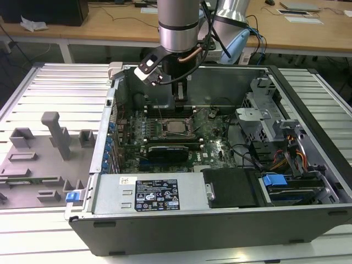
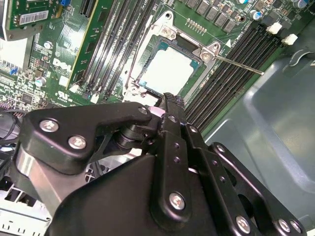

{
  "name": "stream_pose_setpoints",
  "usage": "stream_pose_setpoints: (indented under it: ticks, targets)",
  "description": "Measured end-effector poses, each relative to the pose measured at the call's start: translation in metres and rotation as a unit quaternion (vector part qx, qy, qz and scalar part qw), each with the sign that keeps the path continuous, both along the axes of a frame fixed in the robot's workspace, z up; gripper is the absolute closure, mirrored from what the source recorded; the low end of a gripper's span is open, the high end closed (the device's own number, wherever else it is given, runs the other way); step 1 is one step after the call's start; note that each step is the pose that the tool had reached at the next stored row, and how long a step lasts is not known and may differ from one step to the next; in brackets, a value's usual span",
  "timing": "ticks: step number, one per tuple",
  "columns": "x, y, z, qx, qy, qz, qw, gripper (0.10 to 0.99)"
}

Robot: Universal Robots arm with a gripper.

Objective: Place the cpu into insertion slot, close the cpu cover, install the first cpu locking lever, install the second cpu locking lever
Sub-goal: 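Close the cpu cover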

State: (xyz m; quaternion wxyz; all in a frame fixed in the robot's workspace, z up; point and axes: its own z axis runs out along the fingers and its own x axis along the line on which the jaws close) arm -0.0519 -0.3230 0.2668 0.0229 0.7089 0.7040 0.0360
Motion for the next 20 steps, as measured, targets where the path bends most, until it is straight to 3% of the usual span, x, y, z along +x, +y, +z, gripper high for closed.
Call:
stream_pose_setpoints:
  ticks: [4, 12, 20]
  targets:
    - [0.0007, 0.0, 0.0001, -0.0001, 0.0003, 0.0, 1.0, 0.98]
    - [0.0136, -0.0002, 0.0001, 0.0, 0.001, 0.0, 1.0, 0.98]
    - [0.0381, -0.0009, 0.0, 0.0, 0.0016, 0.0, 1.0, 0.98]
